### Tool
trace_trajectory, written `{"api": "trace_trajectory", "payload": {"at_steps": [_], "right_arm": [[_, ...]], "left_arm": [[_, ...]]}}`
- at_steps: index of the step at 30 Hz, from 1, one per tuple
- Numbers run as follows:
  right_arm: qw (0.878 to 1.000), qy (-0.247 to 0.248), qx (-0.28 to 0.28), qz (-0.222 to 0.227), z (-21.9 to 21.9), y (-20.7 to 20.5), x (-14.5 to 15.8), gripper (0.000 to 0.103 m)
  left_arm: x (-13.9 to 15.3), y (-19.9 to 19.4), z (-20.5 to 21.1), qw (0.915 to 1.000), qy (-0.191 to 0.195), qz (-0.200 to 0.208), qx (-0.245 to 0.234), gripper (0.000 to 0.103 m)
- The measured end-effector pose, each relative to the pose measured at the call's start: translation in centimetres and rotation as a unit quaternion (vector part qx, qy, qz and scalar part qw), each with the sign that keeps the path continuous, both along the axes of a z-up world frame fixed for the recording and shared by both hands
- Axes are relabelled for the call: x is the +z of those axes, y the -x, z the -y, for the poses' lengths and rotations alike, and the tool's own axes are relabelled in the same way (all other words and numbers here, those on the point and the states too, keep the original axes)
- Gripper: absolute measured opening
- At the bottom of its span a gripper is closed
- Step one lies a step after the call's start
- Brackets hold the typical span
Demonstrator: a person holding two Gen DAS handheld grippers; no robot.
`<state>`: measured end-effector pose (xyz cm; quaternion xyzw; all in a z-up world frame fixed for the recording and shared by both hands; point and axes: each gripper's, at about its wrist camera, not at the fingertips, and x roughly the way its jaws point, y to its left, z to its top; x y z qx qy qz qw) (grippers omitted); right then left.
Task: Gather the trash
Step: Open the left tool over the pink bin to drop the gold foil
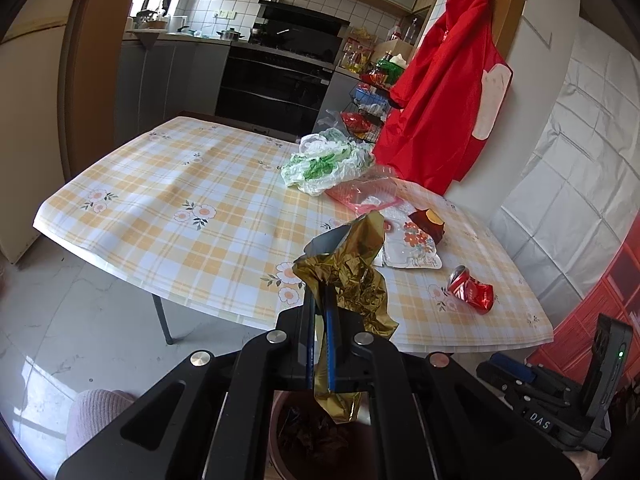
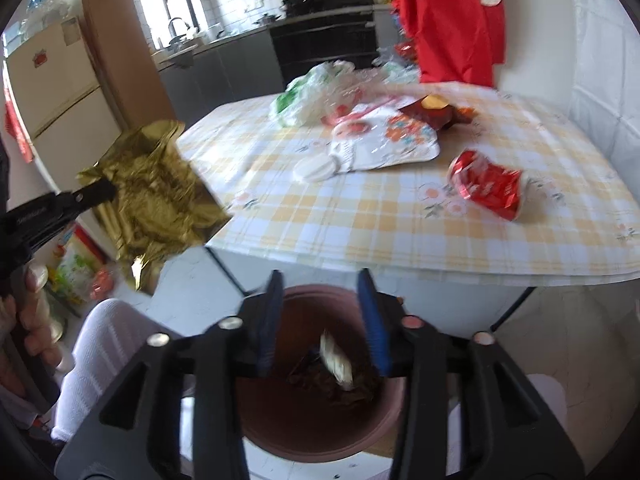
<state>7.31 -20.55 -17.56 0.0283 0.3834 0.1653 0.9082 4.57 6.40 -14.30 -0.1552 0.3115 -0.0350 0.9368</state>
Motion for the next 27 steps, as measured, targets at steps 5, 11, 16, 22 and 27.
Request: {"api": "trace_trajectory", "payload": {"at_steps": [5, 11, 16, 22, 27], "right_arm": [[0.998, 0.0, -0.052, 0.022, 1.4, 0.1, 0.6, 0.088], [0.995, 0.006, -0.088, 0.035, 2.6, 0.1, 0.9, 0.095], [0.994, -0.001, -0.109, 0.034, 3.5, 0.0, 0.7, 0.096], [0.992, -0.002, -0.12, 0.029, 4.0, 0.0, 0.4, 0.096], [0.992, -0.004, -0.122, 0.027, 4.1, 0.1, 0.3, 0.096]], "left_arm": [[-1.1, 0.4, 1.3, 0.9997, -0.004, -0.013, -0.019, 0.005], [-2.7, 0.5, 2.9, 0.9983, -0.011, -0.034, -0.046, 0.005], [-3.6, 0.5, 4.1, 0.9967, -0.019, -0.044, -0.066, 0.005], [-4.0, 0.6, 4.6, 0.9957, -0.02, -0.048, -0.076, 0.005], [-4.2, 0.7, 5.0, 0.995, -0.02, -0.049, -0.085, 0.005]]}}
